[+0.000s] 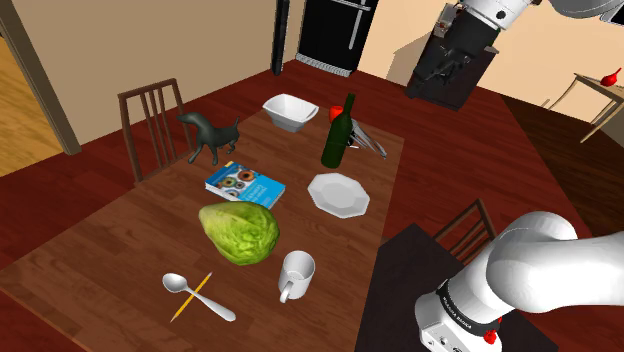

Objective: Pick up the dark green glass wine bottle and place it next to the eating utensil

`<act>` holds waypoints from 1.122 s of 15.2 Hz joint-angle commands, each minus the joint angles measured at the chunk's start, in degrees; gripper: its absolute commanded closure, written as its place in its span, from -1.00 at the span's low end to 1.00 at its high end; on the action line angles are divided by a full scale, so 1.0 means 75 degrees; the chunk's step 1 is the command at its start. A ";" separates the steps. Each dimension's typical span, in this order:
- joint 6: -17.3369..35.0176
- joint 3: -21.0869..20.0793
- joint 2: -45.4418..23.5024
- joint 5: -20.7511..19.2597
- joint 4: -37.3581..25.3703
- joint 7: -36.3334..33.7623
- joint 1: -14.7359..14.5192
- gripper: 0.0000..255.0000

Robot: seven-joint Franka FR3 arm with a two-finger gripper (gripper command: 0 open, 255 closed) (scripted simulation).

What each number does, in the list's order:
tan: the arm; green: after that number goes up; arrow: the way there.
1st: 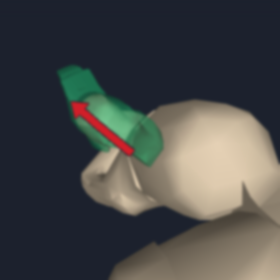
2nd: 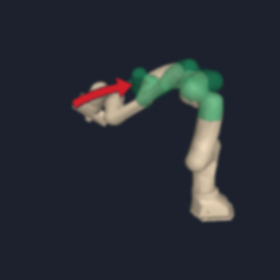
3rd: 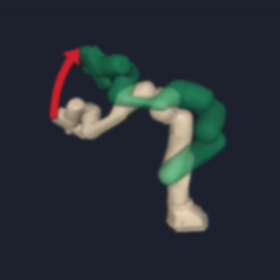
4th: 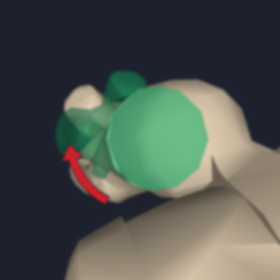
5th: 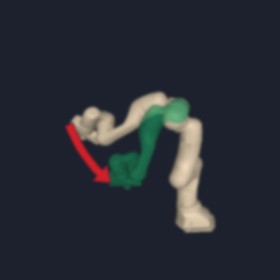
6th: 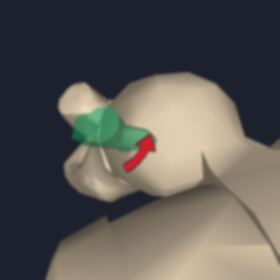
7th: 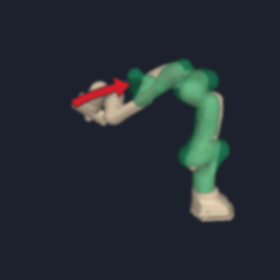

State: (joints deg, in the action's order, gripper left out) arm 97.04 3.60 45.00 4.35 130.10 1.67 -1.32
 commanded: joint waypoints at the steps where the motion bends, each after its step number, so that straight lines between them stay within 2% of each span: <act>1: 0.0000 0.0000 0.0000 0.0000 0.0000 0.0000 0.0000 -1.00; 9: 0.1290 0.0459 -0.1933 -0.0360 -0.0546 0.0687 0.0081 -1.00; 17: 0.2209 0.0883 -0.4080 -0.0461 -0.1710 0.1334 0.0144 -1.00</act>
State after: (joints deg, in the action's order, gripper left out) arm 112.76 9.79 16.40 0.93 118.40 10.97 -0.34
